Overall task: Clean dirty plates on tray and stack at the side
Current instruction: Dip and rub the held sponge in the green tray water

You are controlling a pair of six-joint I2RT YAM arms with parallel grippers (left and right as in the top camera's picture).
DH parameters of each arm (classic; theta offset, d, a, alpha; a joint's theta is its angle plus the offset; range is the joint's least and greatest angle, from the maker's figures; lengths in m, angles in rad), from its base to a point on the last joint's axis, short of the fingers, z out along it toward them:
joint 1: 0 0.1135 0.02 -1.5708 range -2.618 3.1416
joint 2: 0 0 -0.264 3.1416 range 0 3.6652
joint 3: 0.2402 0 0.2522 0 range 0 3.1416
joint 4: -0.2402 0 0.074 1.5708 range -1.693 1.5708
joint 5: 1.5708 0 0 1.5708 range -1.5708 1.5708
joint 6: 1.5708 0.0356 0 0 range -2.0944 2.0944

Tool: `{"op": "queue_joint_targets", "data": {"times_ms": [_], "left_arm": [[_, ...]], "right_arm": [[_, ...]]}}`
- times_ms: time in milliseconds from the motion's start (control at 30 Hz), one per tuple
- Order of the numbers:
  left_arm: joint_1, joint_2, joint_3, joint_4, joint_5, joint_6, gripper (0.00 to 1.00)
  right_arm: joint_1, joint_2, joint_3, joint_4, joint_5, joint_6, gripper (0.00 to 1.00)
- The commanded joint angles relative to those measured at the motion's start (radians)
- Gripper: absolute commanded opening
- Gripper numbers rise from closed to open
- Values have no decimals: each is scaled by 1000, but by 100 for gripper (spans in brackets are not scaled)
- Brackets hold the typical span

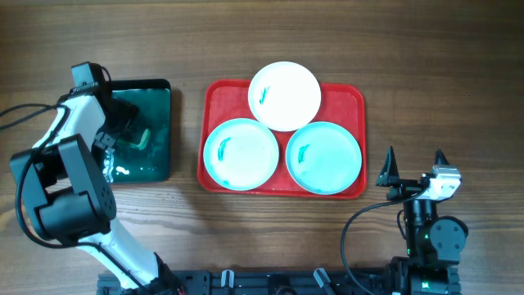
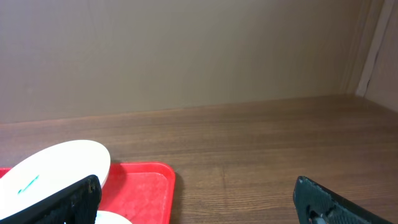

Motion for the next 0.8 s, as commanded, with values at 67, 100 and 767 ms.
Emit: {"op": "queue_joint_targets", "data": {"times_ms": [67, 100, 767], "left_arm": [[8, 55, -35, 2, -31, 3, 4], [8, 55, -35, -6, -31, 3, 5], [8, 55, -35, -130, 255, 3, 89]], "right_arm": [[-4, -3, -1, 3, -9, -10, 100], [-4, -3, -1, 3, -9, -10, 100], [-4, -3, -1, 3, -9, -10, 100]]}}
